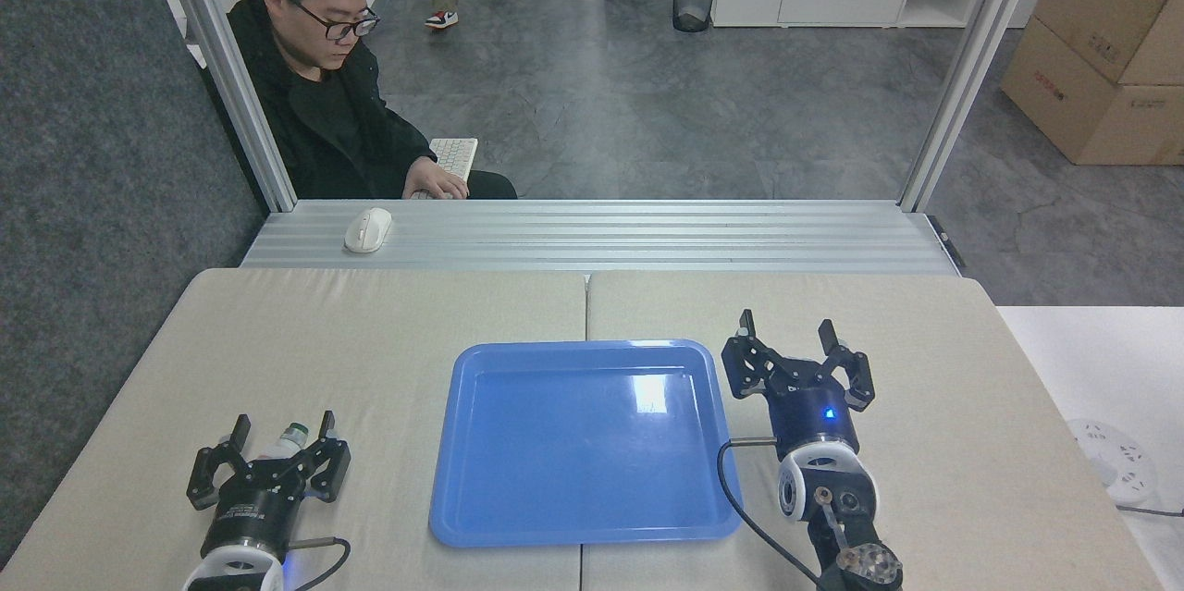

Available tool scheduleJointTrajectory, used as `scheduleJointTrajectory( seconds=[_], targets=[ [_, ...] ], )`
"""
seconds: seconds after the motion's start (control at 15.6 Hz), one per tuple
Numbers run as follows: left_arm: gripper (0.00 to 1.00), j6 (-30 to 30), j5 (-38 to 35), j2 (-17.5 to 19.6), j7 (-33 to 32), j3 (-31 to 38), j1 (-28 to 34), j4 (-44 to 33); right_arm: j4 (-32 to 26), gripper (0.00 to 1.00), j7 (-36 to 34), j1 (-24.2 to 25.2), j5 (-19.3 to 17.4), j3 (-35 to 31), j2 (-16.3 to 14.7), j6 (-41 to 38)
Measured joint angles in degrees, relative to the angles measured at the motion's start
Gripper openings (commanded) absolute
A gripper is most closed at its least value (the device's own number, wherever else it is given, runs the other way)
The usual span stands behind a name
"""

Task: Pick up switch part and place in tray
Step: 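Move the left gripper down and outward toward the white-orange switch part, then close the left gripper around the white-orange switch part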

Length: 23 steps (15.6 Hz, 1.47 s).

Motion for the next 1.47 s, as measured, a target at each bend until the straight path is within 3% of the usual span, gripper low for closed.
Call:
scheduleJointTrajectory(
  seconds=[0.7,0.77,0.83,0.9,1.02,1.15,1.47],
  targets=[
    [0.97,-2.40,-0.83,2.05,3.30,0.32,2.97,3.50,0.00,1.00,0.00,-0.02,0.05,-0.01,0.00,0.00],
    [0.85,-2.40,-0.90,2.16,3.51,0.28,3.24,3.69,0.00,1.00,0.00,-0.02,0.05,-0.02,0.00,0.00],
    [0.60,-2.50,-1.01,2.25,3.72,0.24,3.46,3.89,0.00,1.00,0.00,-0.01,0.05,-0.03,0.00,0.00],
    [0.43,-2.51,-1.16,2.35,3.86,0.20,3.61,4.15,0.01,1.00,0.00,0.00,0.05,-0.04,0.00,0.00],
    [0.19,-2.71,-1.65,2.57,4.19,0.12,3.77,4.76,0.00,1.00,0.00,0.02,0.05,-0.04,0.00,0.00],
    [0.02,-3.49,-2.48,2.77,4.32,0.07,3.84,5.32,0.00,1.00,0.00,0.01,0.04,-0.05,0.00,0.00],
    [0.00,-6.11,-3.43,3.06,4.22,0.09,4.06,5.35,0.00,1.00,0.01,0.01,0.01,-0.05,0.00,0.00]
  ],
)
